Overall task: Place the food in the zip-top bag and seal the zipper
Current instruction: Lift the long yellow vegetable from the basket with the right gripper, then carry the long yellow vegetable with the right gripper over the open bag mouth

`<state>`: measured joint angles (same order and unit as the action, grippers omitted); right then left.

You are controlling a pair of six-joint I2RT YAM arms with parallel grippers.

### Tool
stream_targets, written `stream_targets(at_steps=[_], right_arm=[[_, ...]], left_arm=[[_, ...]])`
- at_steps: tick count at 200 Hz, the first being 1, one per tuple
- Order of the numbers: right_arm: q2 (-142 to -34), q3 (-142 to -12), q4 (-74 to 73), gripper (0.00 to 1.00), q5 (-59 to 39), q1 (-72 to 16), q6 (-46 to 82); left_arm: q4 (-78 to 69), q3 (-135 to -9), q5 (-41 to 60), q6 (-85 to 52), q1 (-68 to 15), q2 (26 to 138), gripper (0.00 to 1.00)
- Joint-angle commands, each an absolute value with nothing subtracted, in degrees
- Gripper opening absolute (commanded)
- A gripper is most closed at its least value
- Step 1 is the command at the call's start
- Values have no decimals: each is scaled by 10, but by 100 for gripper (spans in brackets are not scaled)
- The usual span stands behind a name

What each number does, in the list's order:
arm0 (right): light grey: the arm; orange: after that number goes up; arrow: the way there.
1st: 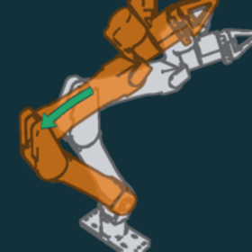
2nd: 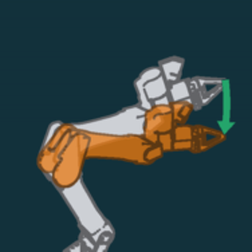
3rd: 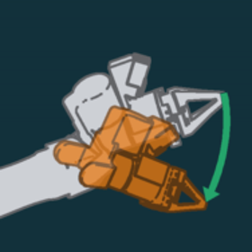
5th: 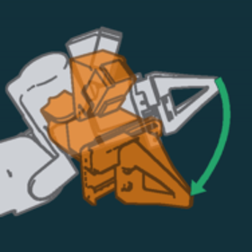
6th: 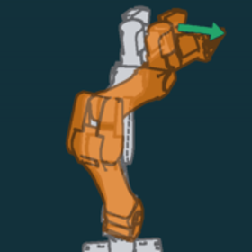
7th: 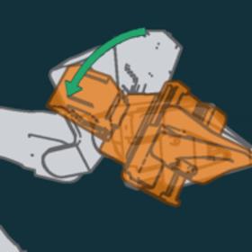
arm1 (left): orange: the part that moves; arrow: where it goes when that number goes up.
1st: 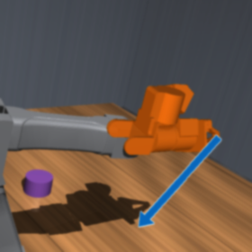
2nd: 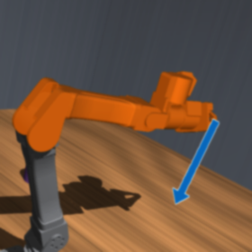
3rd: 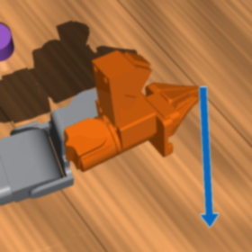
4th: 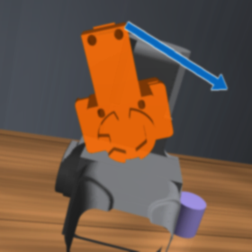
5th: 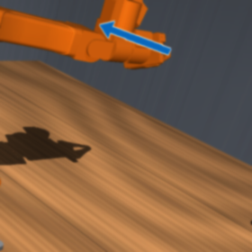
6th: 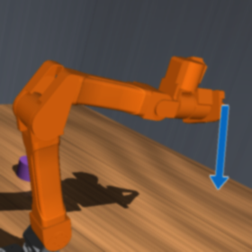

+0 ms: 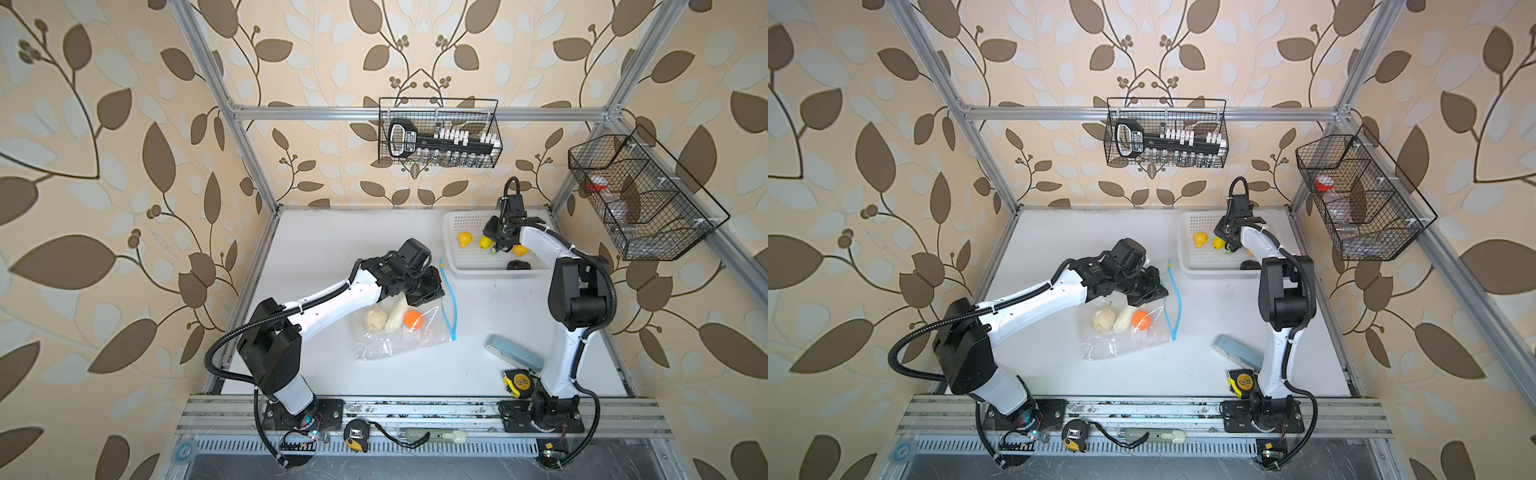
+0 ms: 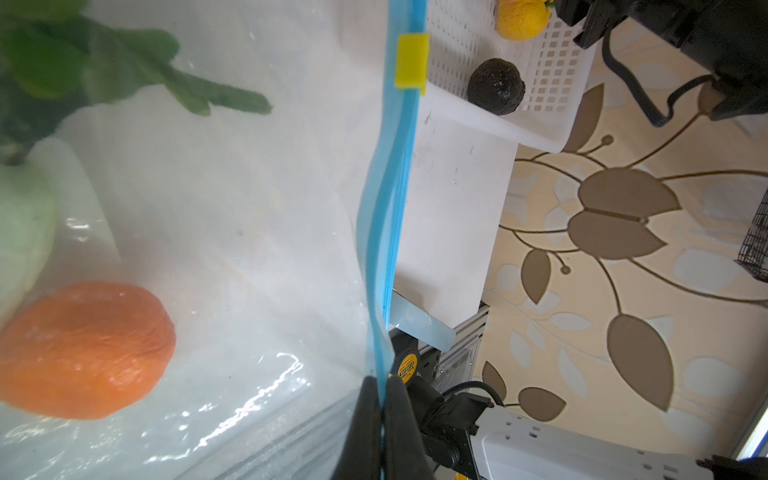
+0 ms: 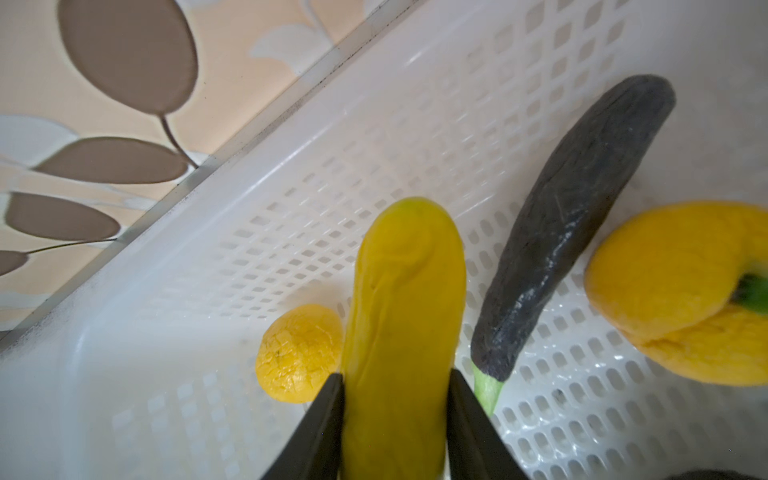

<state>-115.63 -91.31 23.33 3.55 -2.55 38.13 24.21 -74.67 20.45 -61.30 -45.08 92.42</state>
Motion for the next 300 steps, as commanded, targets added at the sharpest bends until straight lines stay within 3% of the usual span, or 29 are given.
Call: stream_targets(at_steps=[1, 61, 194, 300], right_arm=[[-1111, -883, 226, 38, 29, -25, 386], [-971, -768, 200, 38, 20, -40, 400], [-620, -521, 236, 38, -25, -197, 381], [-575, -465, 205, 36, -49, -312, 371]], left_arm=[[241, -750, 192, -604, -457, 900, 0], [236, -755, 192, -609, -457, 910, 0], [245, -777, 194, -609, -457, 924, 0], [252, -791, 189, -610, -457, 926, 0]])
